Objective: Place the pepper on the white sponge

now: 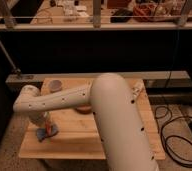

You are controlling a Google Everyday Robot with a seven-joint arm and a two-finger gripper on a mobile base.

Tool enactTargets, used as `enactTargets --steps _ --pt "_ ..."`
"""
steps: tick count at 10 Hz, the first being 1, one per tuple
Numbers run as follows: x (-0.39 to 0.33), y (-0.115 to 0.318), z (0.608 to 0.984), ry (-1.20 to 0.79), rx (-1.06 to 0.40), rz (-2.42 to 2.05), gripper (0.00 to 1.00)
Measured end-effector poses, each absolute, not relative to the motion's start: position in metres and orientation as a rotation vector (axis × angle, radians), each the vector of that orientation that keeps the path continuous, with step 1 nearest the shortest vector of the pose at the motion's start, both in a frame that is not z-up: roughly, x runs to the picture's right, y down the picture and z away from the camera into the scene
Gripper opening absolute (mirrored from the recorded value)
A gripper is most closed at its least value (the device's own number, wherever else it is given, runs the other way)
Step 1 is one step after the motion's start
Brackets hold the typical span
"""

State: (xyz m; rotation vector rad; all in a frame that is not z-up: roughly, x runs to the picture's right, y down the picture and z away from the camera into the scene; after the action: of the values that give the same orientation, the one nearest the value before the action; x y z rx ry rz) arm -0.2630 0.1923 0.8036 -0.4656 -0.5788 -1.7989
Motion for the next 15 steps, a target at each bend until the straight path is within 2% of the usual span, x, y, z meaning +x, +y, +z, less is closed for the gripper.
enactTargets --steps 15 --pt "-0.2630 0.1964 0.8068 -0.600 -0.461 -1.854 0.10"
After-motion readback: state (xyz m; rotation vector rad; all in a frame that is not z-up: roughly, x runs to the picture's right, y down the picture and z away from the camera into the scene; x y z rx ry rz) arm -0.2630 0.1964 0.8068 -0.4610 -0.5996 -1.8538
